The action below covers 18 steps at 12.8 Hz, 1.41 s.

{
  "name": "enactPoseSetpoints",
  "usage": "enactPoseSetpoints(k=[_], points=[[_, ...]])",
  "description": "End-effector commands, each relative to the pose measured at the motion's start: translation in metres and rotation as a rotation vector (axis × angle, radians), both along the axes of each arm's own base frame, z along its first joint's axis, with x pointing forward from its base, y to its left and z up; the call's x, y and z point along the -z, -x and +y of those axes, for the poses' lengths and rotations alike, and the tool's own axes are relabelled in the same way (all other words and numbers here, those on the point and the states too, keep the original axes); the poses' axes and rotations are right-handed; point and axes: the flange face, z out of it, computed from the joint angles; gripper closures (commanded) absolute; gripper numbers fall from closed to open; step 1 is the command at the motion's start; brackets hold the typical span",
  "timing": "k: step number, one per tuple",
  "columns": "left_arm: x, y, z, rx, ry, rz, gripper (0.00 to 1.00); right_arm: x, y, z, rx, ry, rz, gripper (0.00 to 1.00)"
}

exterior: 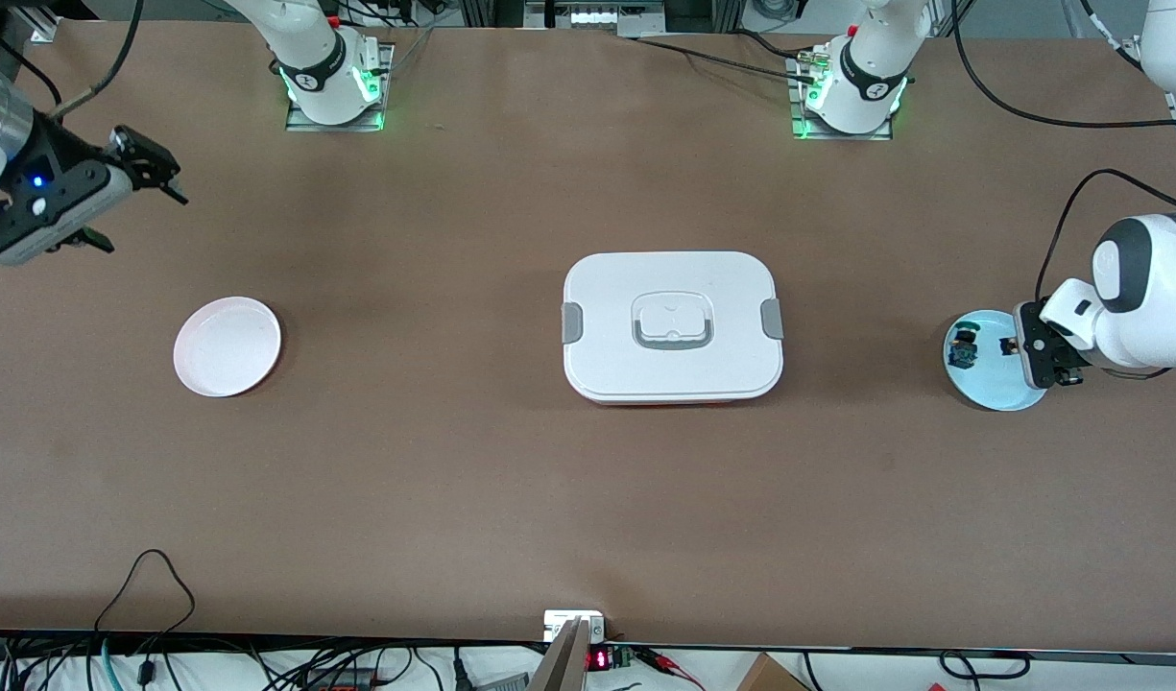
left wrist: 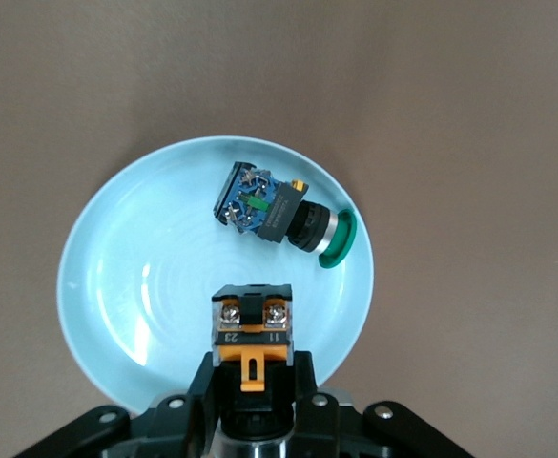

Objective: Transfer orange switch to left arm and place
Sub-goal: 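Lower the orange switch onto the blue plate with the left gripper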

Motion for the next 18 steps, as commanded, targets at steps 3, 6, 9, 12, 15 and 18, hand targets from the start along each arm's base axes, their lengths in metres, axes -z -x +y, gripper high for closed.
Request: enactPoseSetpoints(k=[3, 6, 9, 12, 15, 18], points=[[0.032, -0.003, 0.023, 0.076, 0.03, -0.069, 0.91, 0.021, -0.016, 0.006, 0.043, -0.003, -0.102, 0.0], [0.048, -0.002, 0.024, 0.068, 0.044, -0.06, 0.9, 0.025, -0.004, 0.01, 0.336, 0.02, -0.02, 0.0], [0.049, -0.002, 0.025, 0.061, 0.043, -0.06, 0.89, 0.021, -0.003, 0.008, 0.431, 0.043, -0.014, 0.0], [0.051, -0.001, 0.026, 0.055, 0.044, -0.053, 0.74, 0.022, 0.0, 0.002, 0.516, 0.119, -0.013, 0.0], [0.05, 0.0, 0.027, 0.062, 0.046, -0.049, 0.52, 0.017, -0.001, -0.005, 0.529, 0.13, -0.029, 0.0], [0.049, 0.005, 0.036, 0.109, 0.074, -0.043, 0.0, 0.009, -0.004, -0.006, 0.525, 0.123, -0.043, 0.0]])
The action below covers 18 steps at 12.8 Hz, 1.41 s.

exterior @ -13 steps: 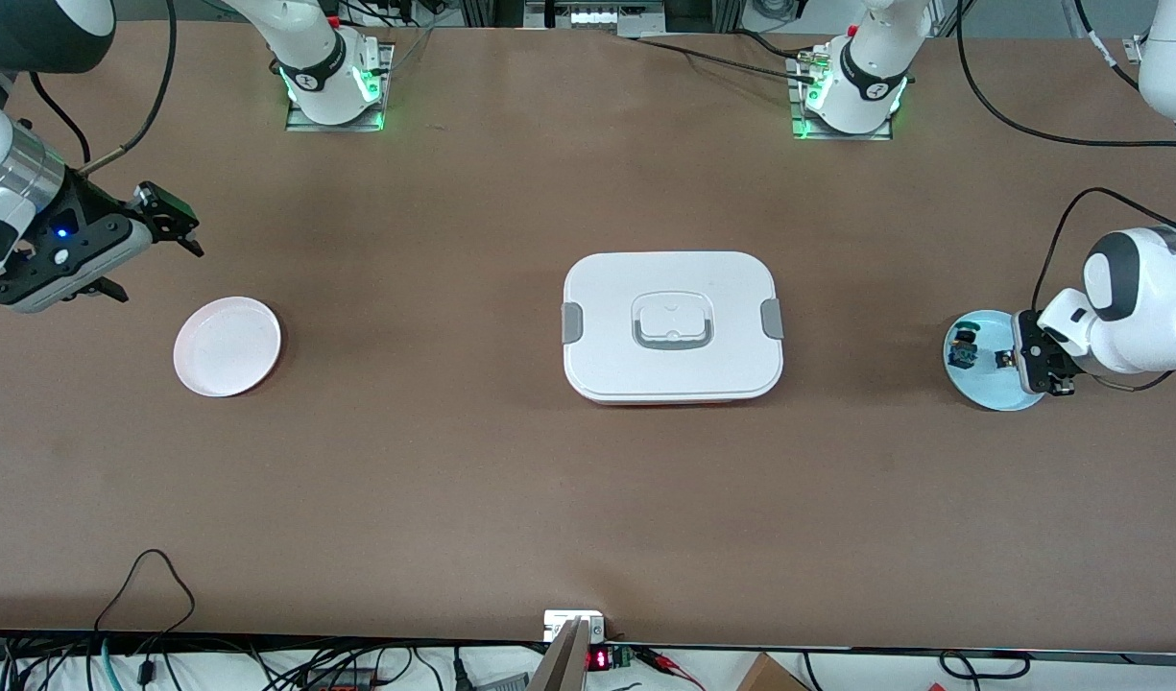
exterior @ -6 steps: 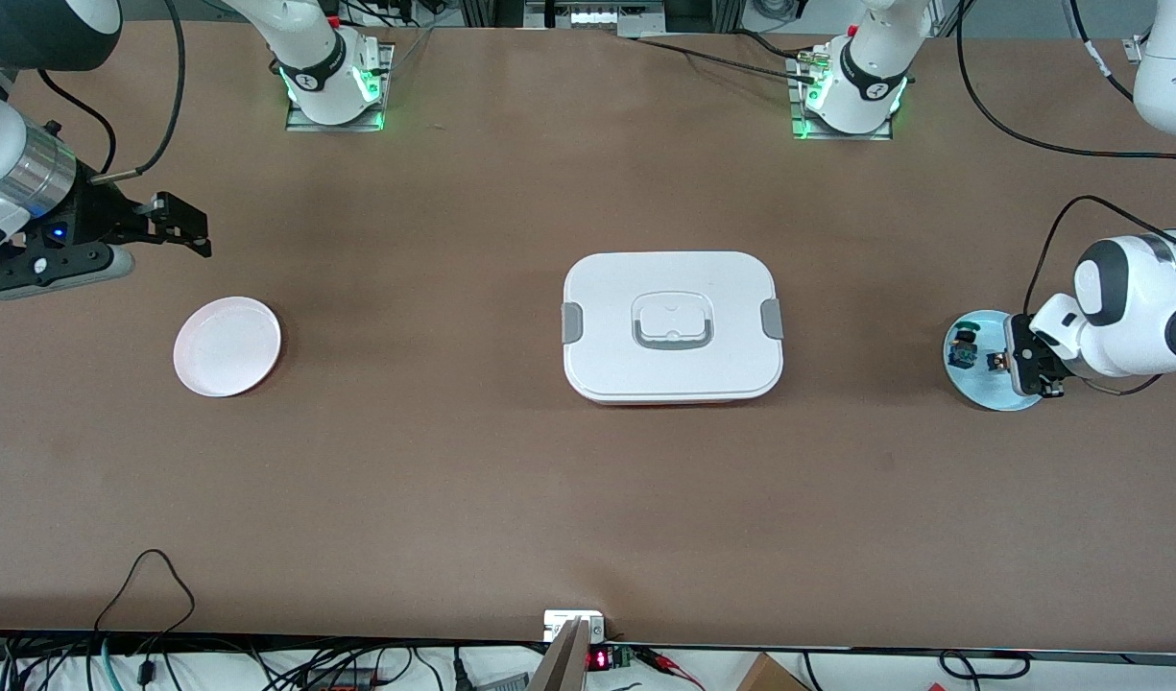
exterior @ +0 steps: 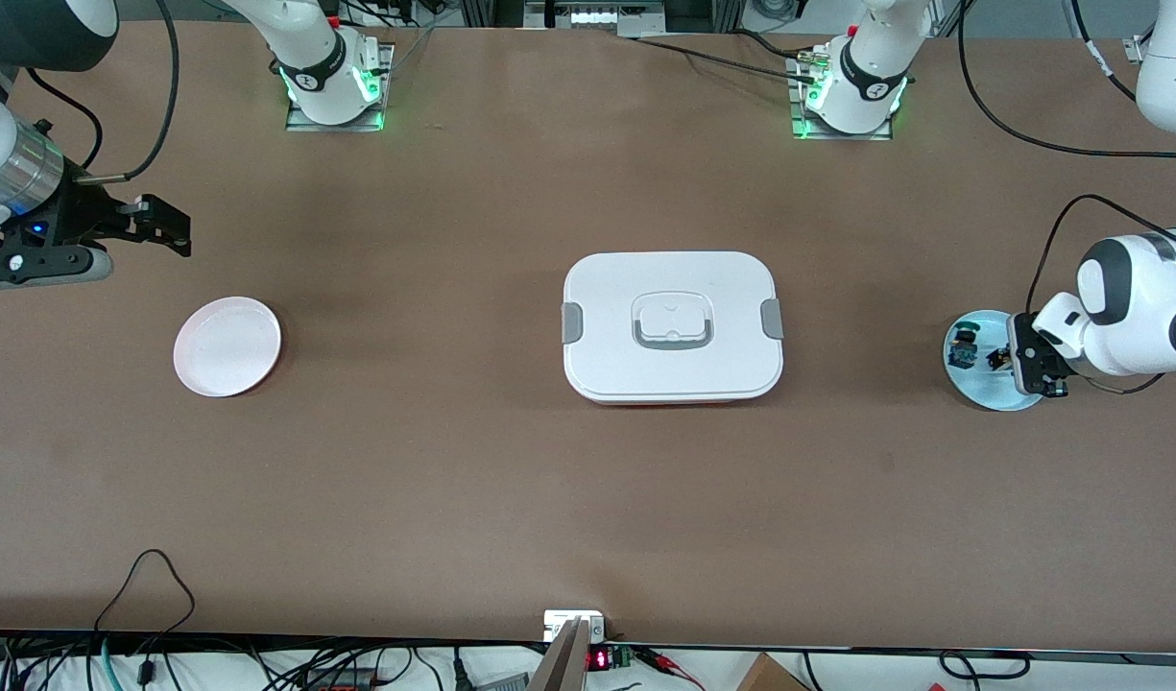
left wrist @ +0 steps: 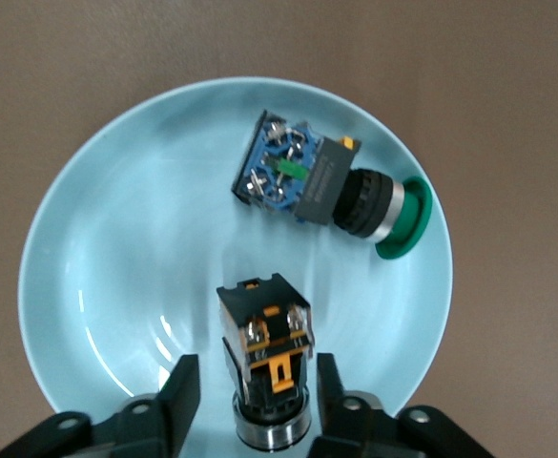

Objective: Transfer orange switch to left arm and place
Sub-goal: 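Lower the orange switch onto the blue plate with the left gripper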

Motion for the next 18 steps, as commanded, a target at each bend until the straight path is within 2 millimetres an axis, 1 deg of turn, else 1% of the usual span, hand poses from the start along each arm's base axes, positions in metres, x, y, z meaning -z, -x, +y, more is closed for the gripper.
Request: enactPoseSetpoints(k=[1, 3, 5, 6, 7, 8, 9, 10, 11, 12, 14, 15, 16, 17, 18], points=[[-0.004, 0.0, 0.004, 0.053, 0.014, 0.001, 0.0, -0.012, 0.002, 0.0, 0.011, 0.009, -0.017, 0.0], [-0.009, -0.001, 0.004, 0.052, 0.011, -0.004, 0.0, -0.01, 0.001, 0.001, 0.018, 0.001, -0.013, 0.0], [-0.017, -0.001, 0.001, 0.042, 0.015, 0.017, 0.0, -0.012, 0.003, 0.01, -0.003, -0.003, -0.013, 0.0], [-0.027, -0.002, -0.003, 0.039, 0.014, 0.024, 0.0, -0.011, 0.005, 0.012, -0.005, -0.003, 0.0, 0.0], [-0.04, -0.004, -0.01, 0.033, 0.015, 0.023, 0.0, -0.011, 0.005, 0.013, -0.006, -0.004, 0.003, 0.0], [-0.053, -0.003, -0.012, -0.016, 0.007, 0.032, 0.0, -0.011, 0.005, 0.015, -0.009, -0.005, 0.002, 0.0], [-0.076, -0.005, -0.013, -0.063, -0.015, 0.039, 0.0, -0.012, 0.006, 0.016, -0.014, -0.005, 0.002, 0.0], [-0.094, -0.009, -0.02, -0.1, -0.028, 0.057, 0.0, -0.013, 0.007, 0.021, -0.021, -0.007, 0.0, 0.0], [-0.115, -0.016, -0.032, -0.156, -0.035, 0.078, 0.0, -0.013, 0.007, 0.023, -0.024, -0.007, -0.001, 0.0], [-0.131, -0.019, -0.035, -0.249, -0.041, 0.116, 0.0, -0.013, 0.007, 0.026, -0.031, -0.008, -0.003, 0.0], [-0.159, -0.02, -0.057, -0.425, -0.064, 0.204, 0.0, -0.014, 0.007, 0.03, -0.036, -0.01, -0.009, 0.0], [-0.178, -0.024, -0.073, -0.484, -0.087, 0.218, 0.0, -0.013, 0.007, 0.029, -0.035, -0.011, -0.002, 0.0], [-0.193, -0.028, -0.093, -0.521, -0.105, 0.232, 0.0, -0.013, 0.007, 0.029, -0.029, -0.036, 0.0, 0.0], [-0.213, -0.028, -0.116, -0.579, -0.136, 0.241, 0.0, -0.013, 0.007, 0.026, -0.016, -0.065, 0.003, 0.0], [-0.238, -0.029, -0.139, -0.652, -0.171, 0.233, 0.0, -0.013, 0.007, 0.024, -0.012, -0.077, 0.004, 0.0]])
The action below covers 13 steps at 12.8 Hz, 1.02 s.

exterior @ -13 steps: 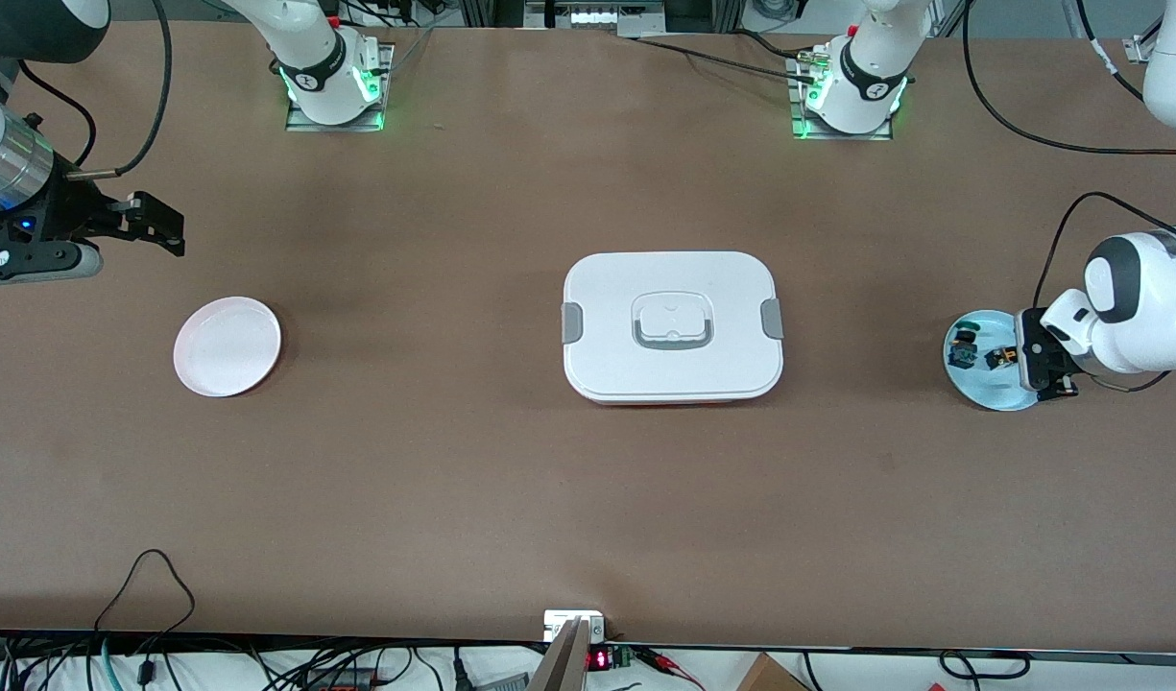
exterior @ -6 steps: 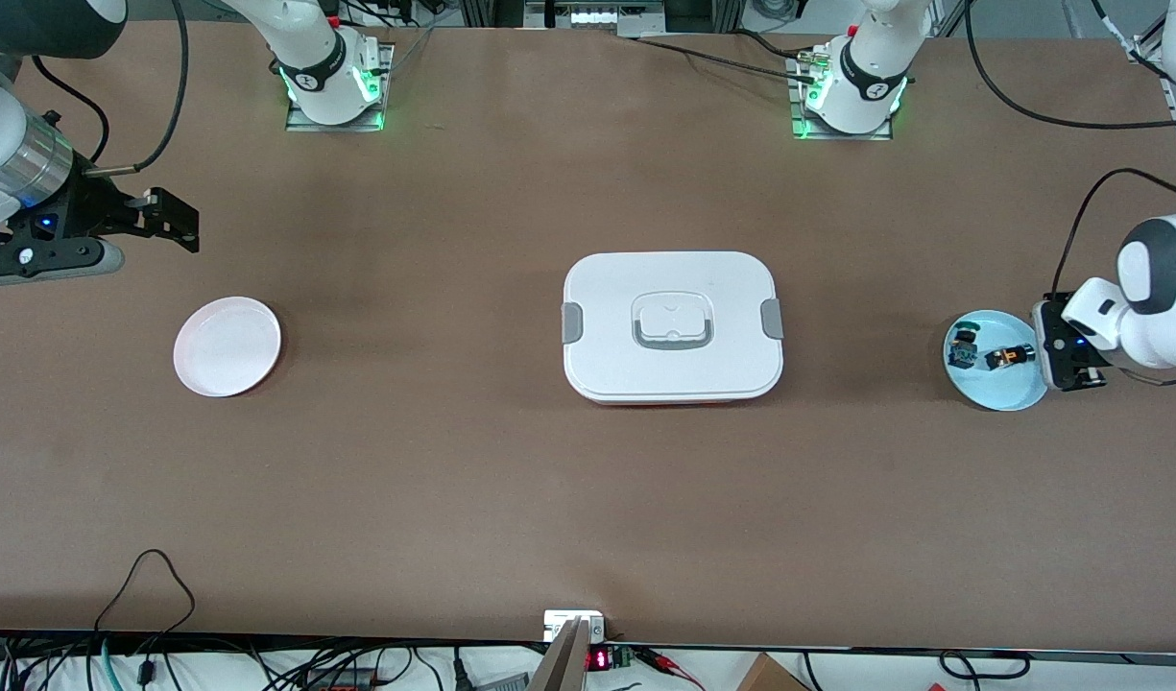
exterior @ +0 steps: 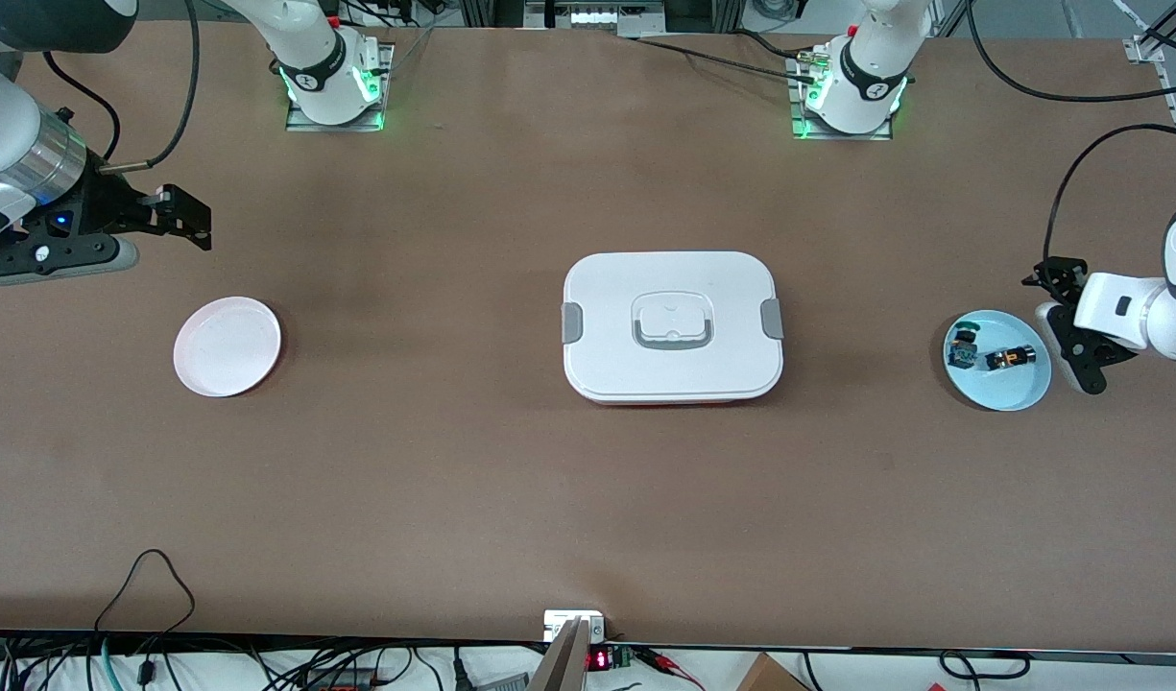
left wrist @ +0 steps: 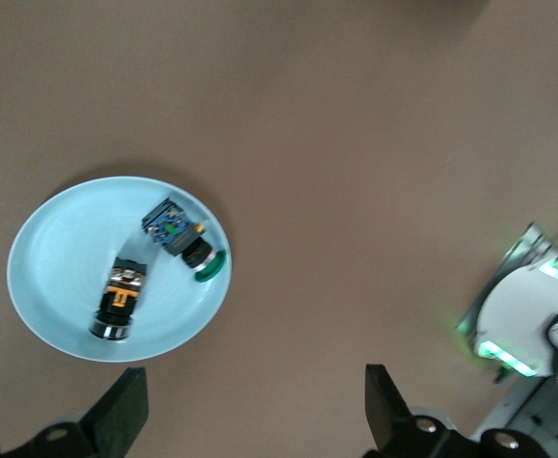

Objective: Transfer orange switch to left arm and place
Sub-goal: 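Open the left gripper and lift it away from the switch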

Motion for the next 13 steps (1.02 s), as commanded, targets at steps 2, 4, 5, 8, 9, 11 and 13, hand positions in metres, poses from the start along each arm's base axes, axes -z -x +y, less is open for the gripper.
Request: enactPoseSetpoints(k=[2, 4, 5, 8, 9, 11, 13], points=[[-0.083, -0.004, -0.078, -0.221, -0.114, -0.016, 0.0, -0.008, 0.004, -0.004, 0.021, -0.033, 0.005, 0.0], [-0.112, 0.001, -0.104, -0.364, -0.193, -0.02, 0.0, -0.008, 0.004, -0.003, 0.02, -0.033, 0.005, 0.0], [-0.125, 0.001, -0.108, -0.437, -0.219, -0.032, 0.0, -0.008, 0.004, -0.004, 0.02, -0.033, 0.005, 0.0], [-0.153, -0.003, -0.109, -0.559, -0.252, -0.091, 0.0, -0.007, 0.003, -0.004, 0.017, -0.033, 0.008, 0.0], [-0.163, -0.003, -0.118, -0.555, -0.251, -0.113, 0.0, -0.007, 0.003, -0.003, 0.015, -0.033, 0.008, 0.0], [-0.163, -0.001, -0.129, -0.556, -0.263, -0.105, 0.0, -0.007, 0.003, -0.004, 0.017, -0.033, 0.008, 0.0], [-0.164, -0.001, -0.13, -0.555, -0.258, -0.105, 0.0, -0.008, 0.004, -0.003, 0.015, -0.033, 0.006, 0.0]])
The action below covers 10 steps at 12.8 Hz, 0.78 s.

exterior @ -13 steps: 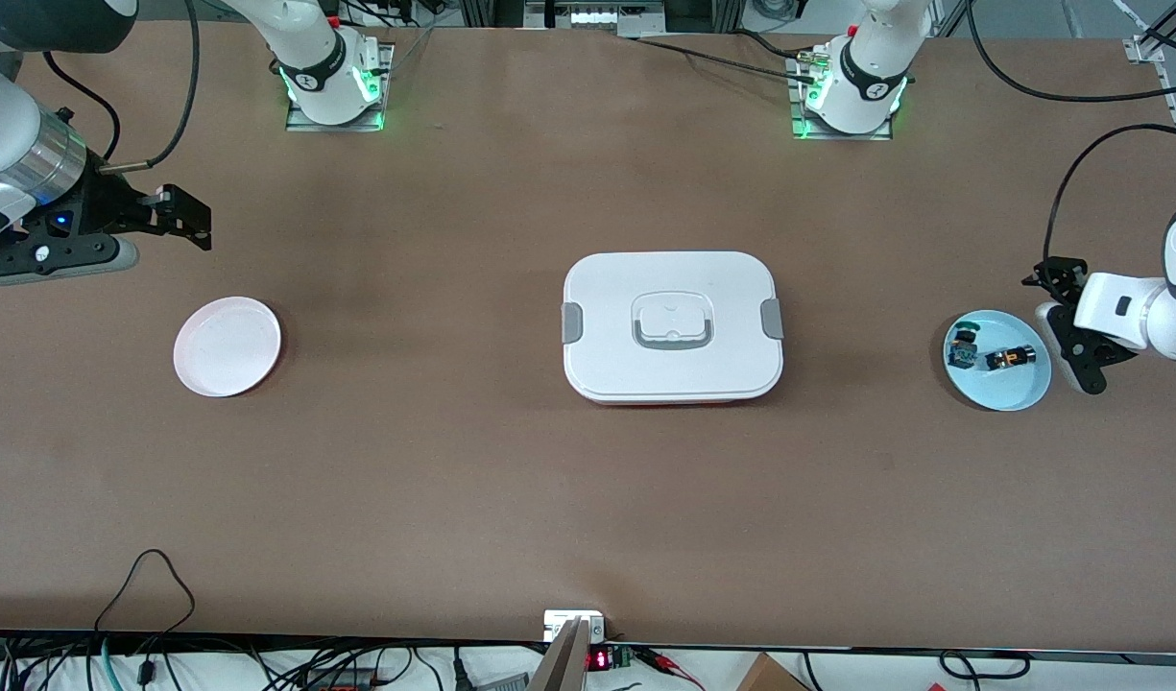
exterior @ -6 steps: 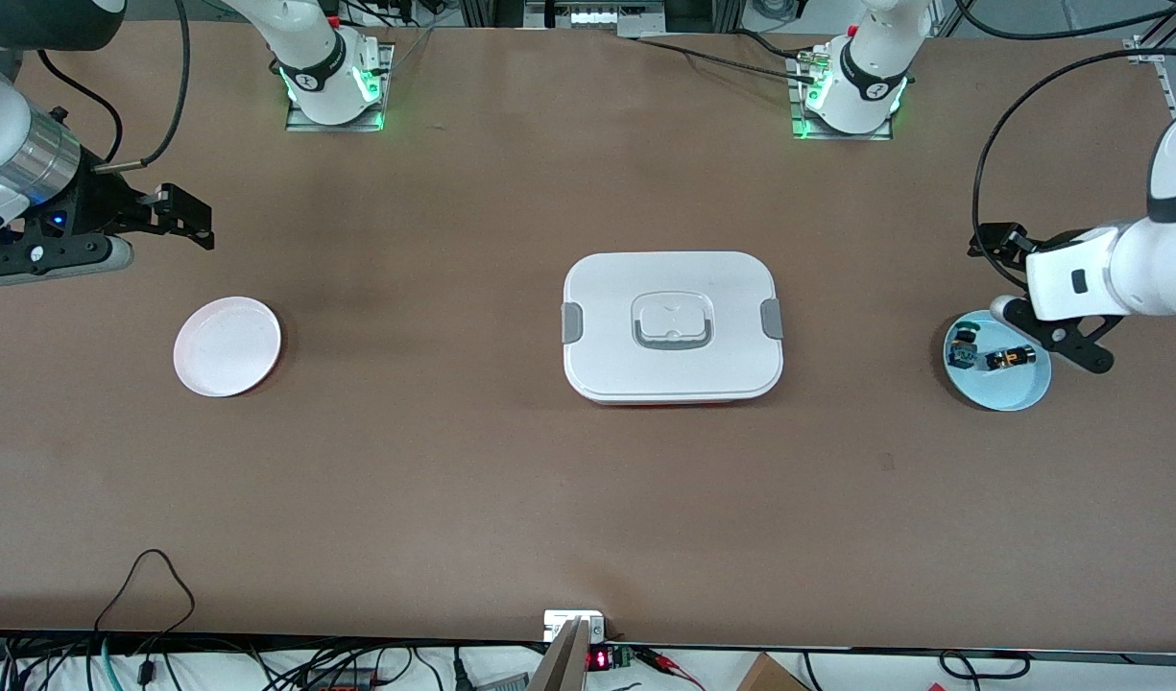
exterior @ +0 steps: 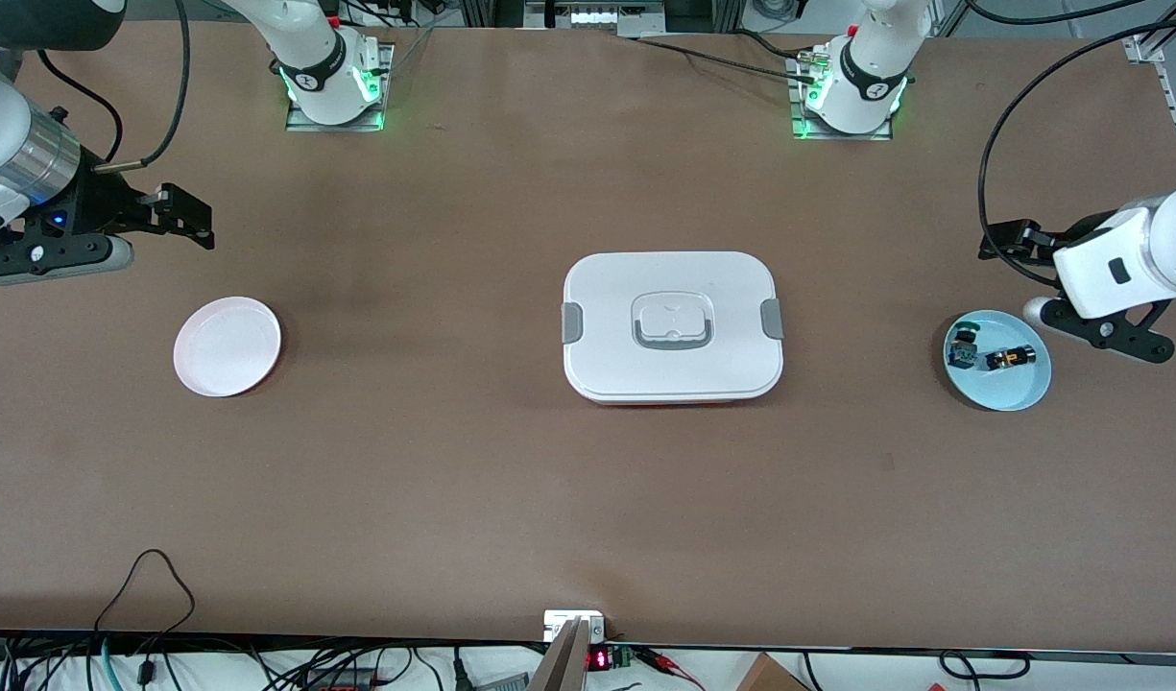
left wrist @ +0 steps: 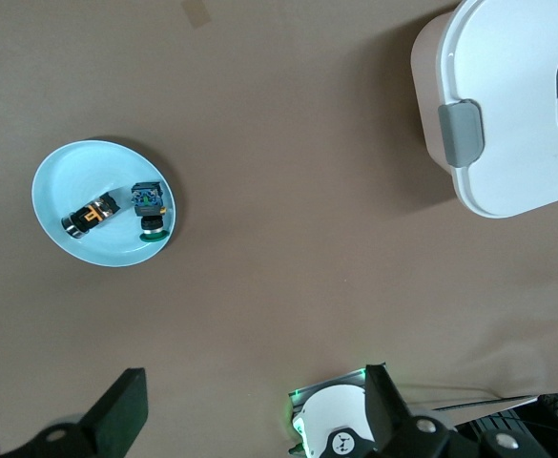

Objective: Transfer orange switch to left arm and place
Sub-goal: 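Open the left gripper and lift it away from the switch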

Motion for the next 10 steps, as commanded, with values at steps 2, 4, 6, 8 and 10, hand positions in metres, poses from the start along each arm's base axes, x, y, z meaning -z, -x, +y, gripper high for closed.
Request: enactPoseSetpoints(k=[2, 4, 6, 8, 10], points=[[-0.006, -0.001, -0.003, -0.016, -0.002, 0.002, 0.0, -0.008, 0.004, -0.001, 0.007, -0.016, 0.002, 0.0], [-0.012, 0.002, 0.003, -0.045, -0.022, -0.009, 0.0, -0.007, 0.003, -0.001, 0.007, -0.016, 0.004, 0.0], [-0.025, -0.005, 0.016, -0.133, -0.064, -0.133, 0.0, -0.007, 0.003, -0.001, 0.007, -0.016, 0.004, 0.0], [-0.027, 0.01, 0.023, -0.261, -0.027, -0.201, 0.0, -0.007, 0.003, 0.0, 0.005, -0.016, 0.004, 0.0], [-0.03, 0.029, 0.008, -0.351, -0.056, -0.277, 0.0, -0.007, 0.003, 0.0, 0.005, -0.016, 0.004, 0.0]])
